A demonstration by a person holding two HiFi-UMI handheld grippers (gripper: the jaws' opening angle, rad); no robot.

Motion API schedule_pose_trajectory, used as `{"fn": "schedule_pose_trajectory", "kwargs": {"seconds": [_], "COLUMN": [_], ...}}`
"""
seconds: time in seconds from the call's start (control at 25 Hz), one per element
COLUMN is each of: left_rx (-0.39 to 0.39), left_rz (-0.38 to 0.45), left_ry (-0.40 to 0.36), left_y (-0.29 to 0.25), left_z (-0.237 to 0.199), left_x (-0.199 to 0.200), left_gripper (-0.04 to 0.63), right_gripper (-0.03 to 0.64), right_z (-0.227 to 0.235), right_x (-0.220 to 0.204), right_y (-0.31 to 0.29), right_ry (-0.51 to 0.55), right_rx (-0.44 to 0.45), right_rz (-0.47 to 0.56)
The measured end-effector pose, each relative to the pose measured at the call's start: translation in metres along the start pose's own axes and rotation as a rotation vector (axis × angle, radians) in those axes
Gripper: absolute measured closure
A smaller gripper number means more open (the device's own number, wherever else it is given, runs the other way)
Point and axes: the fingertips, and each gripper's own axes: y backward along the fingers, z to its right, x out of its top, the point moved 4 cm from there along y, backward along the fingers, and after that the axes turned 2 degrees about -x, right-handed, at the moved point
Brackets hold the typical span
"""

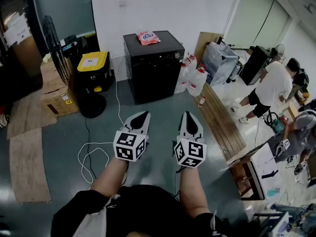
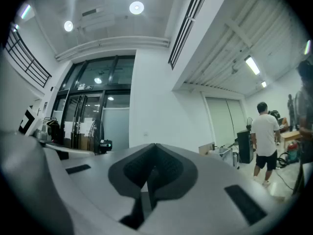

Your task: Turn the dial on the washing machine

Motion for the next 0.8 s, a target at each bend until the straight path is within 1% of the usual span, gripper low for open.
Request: {"fn": "schedule_pose_trajectory", "kwargs": {"seconds": [0.32, 0.52, 0.8], "left_rx": [-0.003, -0.003, 0.007], "left_rz": [0.0, 0.005, 0.012], "left_ry": [-0.01, -0.018, -0.005], "left_y": [-0.005, -0.015, -0.027], "left_z": [0.009, 0.026, 0.058], "left_x": [0.001, 0.0, -0.01], "left_gripper": [0.589, 0.589, 0.589], "right_gripper": [0.614, 0.614, 0.614], "right_z": [0.014, 0.03, 0.057], "right_x": [0.005, 0.004, 0.004], "right_y": [0.003, 0.006, 0.015], "right_ry": [-0.016, -0.018, -0.006], "right_rx": [-0.031, -0.021, 0.006], "right_rz": [0.033, 0.033, 0.038]}}
